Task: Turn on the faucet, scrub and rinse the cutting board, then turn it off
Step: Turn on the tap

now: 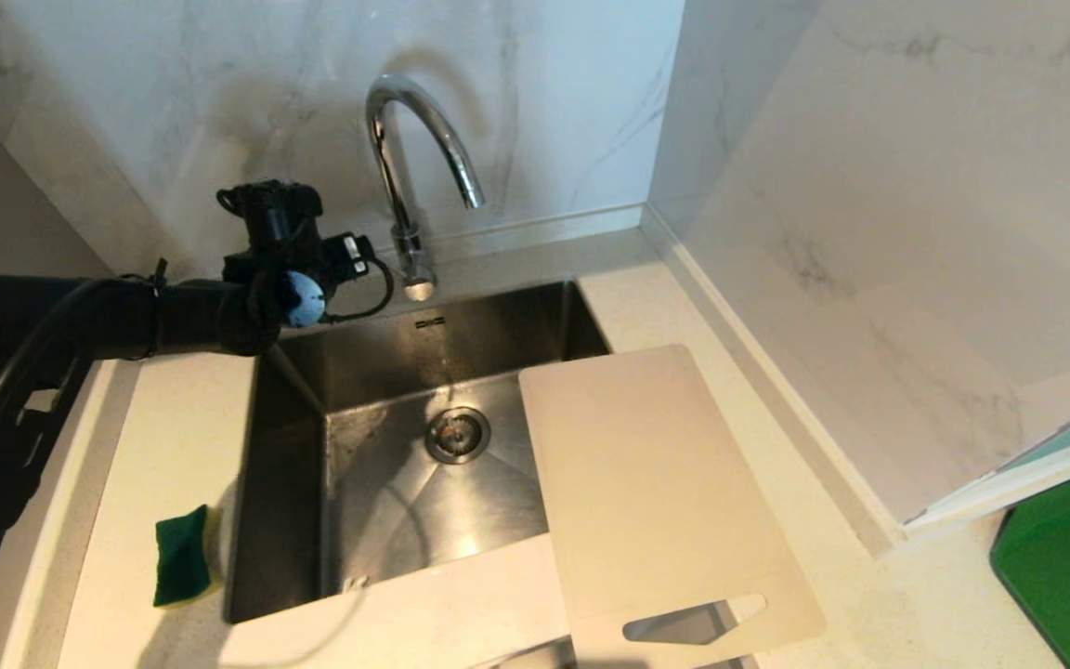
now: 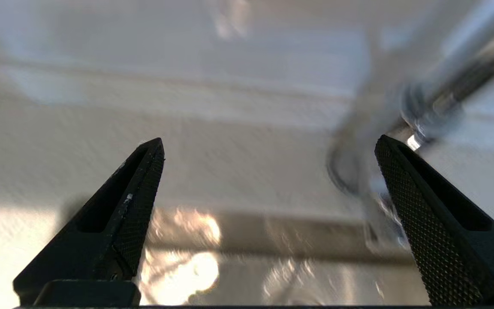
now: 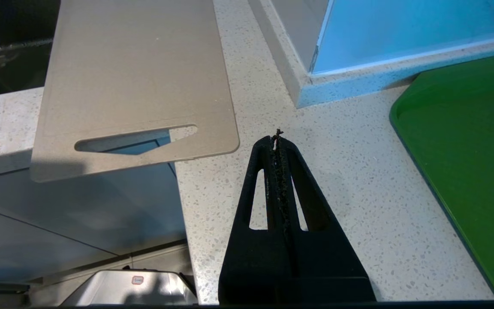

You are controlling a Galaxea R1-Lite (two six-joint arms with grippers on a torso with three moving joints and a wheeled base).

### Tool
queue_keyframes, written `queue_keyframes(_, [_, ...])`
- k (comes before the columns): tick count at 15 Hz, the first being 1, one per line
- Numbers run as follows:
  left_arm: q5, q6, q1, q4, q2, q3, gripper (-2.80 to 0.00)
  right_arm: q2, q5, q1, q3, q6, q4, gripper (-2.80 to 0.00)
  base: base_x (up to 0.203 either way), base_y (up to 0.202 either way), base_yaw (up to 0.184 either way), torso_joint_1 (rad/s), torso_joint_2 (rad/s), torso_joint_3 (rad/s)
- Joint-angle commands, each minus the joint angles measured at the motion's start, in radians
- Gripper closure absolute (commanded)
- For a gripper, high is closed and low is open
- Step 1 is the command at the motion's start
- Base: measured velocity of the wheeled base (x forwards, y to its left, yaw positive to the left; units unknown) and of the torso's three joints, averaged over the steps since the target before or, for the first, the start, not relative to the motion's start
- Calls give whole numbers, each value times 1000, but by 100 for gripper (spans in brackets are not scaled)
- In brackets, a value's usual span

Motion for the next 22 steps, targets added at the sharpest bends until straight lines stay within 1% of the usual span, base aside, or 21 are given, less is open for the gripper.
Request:
queue_keyframes(1, [-30, -37, -1, 29, -5, -4, -280, 0, 1, 0, 0, 0, 0, 0, 0, 0, 0, 0, 0, 0])
queue_keyframes(3, [-70, -83, -13, 28, -4, -4, -280, 0, 0, 0, 0, 0, 0, 0, 0, 0, 0, 0, 0, 0])
queue_keyframes(7, [-192, -175, -19, 23, -29, -4, -280, 0, 1, 0, 0, 0, 0, 0, 0, 0, 0, 0, 0, 0])
queue_keyframes(8, [-209, -182, -24, 20, -31, -4, -280, 0, 1, -1, 0, 0, 0, 0, 0, 0, 0, 0, 0, 0])
queue_keyframes(10, [-214, -179, -30, 19, -31, -4, -280, 0, 1, 0, 0, 0, 0, 0, 0, 0, 0, 0, 0, 0])
queue_keyframes(14, [-200, -166, -30, 9, -16, -4, -280, 0, 1, 0, 0, -2, 0, 0, 0, 0, 0, 0, 0, 0])
queue_keyframes(15, [-187, -149, -29, -1, -6, -5, -280, 0, 1, 0, 0, -2, 0, 0, 0, 0, 0, 0, 0, 0])
queue_keyframes(16, [-154, -110, -29, -41, 9, -4, -280, 0, 1, 0, 0, -2, 0, 0, 0, 0, 0, 0, 0, 0])
queue_keyframes(18, [-86, -5, -32, -147, 49, -4, -280, 0, 1, 0, 0, -2, 0, 0, 0, 0, 0, 0, 0, 0])
queue_keyframes(19, [-77, 6, -42, -159, 55, -4, -280, 0, 2, 0, 0, -2, 0, 0, 0, 0, 0, 0, 0, 0])
queue_keyframes(22, [-75, 8, -41, -159, 56, -5, -280, 0, 5, 0, 0, -4, 0, 0, 0, 0, 0, 0, 0, 0])
